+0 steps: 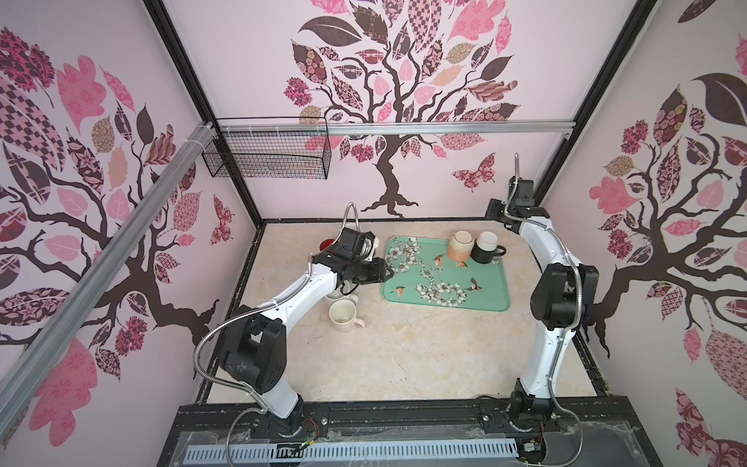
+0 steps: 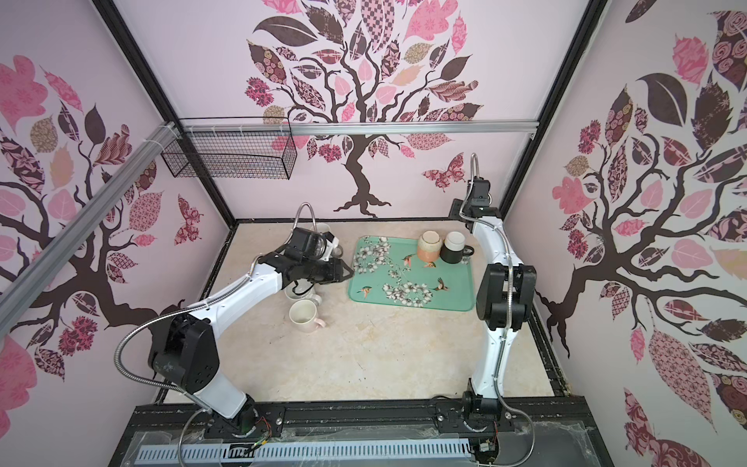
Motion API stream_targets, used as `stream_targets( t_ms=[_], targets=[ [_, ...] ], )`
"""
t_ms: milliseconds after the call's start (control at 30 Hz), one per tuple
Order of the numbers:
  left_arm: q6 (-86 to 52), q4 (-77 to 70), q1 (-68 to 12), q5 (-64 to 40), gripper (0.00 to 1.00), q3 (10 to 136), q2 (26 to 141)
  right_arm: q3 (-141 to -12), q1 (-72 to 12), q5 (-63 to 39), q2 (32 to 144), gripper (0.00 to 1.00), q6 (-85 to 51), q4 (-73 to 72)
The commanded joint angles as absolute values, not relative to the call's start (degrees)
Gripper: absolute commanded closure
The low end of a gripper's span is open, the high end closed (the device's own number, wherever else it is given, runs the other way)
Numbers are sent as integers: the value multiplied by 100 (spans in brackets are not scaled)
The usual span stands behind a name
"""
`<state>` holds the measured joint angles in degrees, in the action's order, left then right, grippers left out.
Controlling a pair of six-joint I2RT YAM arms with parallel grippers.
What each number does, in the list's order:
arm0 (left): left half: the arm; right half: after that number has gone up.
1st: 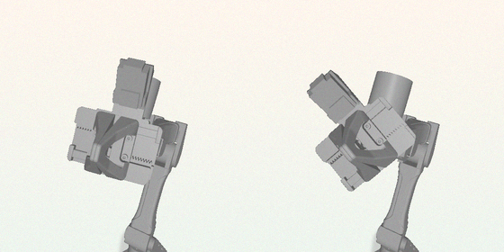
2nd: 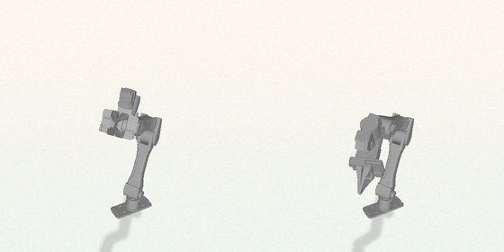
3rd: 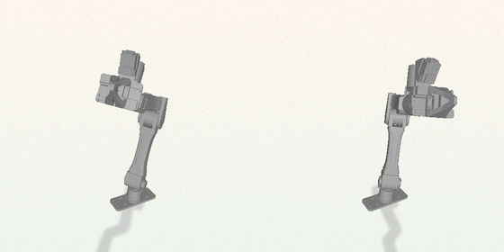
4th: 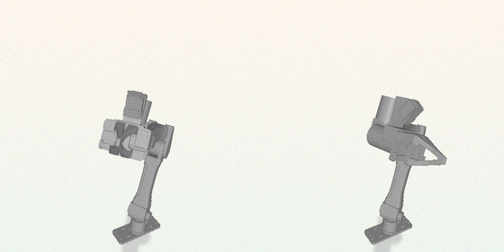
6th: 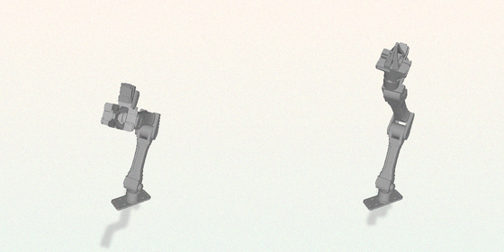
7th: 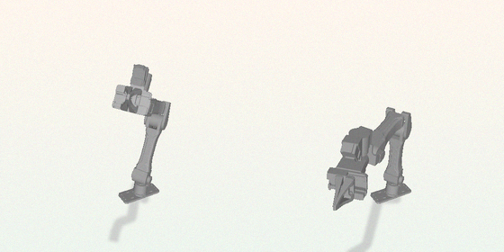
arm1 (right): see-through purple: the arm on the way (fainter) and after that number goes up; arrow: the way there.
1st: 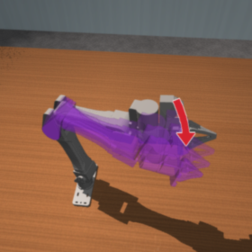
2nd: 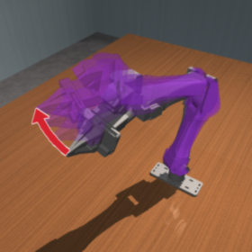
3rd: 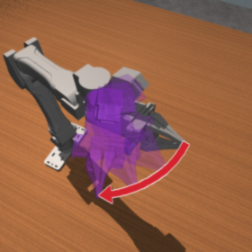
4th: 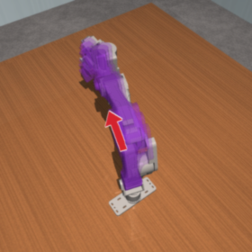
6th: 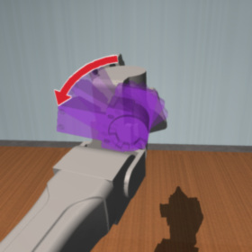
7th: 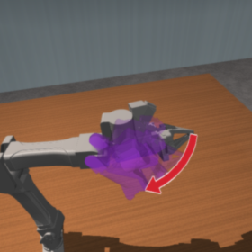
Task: Turn the mug right side up
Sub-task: Move the mug to the tray.
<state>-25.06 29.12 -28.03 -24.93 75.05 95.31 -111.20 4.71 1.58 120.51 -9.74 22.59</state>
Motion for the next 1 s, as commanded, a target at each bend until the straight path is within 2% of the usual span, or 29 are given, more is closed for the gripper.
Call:
stream_targets(
  t_ms=[0, 167, 267, 400, 533, 800, 967],
  targets=[
    [-2236, 2970, -3070, -2714, 51, 7875, 9702, -11741, 641, 11, 12682, 36, -1051, 2832],
    [-2276, 2829, -3185, -2891, 51, 7876, 9854, -12217, 961, -205, 13234, 39, -950, 3315],
    [-2237, 2817, -3182, -2875, 51, 7877, 9892, -12146, 1019, -466, 13328, 46, -916, 3427],
    [-2232, 2813, -3182, -2913, 51, 7920, 9937, -11513, 1020, -893, 13117, 60, -1058, 3307],
    [-2232, 2813, -3184, -2931, 51, 7879, 9910, -10373, 994, -1190, 12546, 69, -1331, 2859],
    [-2273, 2781, -3186, -2951, 51, 7691, 9774, -8611, 810, -1474, 11370, 71, -1674, 2349],
    [-2329, 2725, -3184, -2920, 51, 7615, 9689, -7963, 304, -1096, 10684, 69, -1557, 2371]
  ],
)
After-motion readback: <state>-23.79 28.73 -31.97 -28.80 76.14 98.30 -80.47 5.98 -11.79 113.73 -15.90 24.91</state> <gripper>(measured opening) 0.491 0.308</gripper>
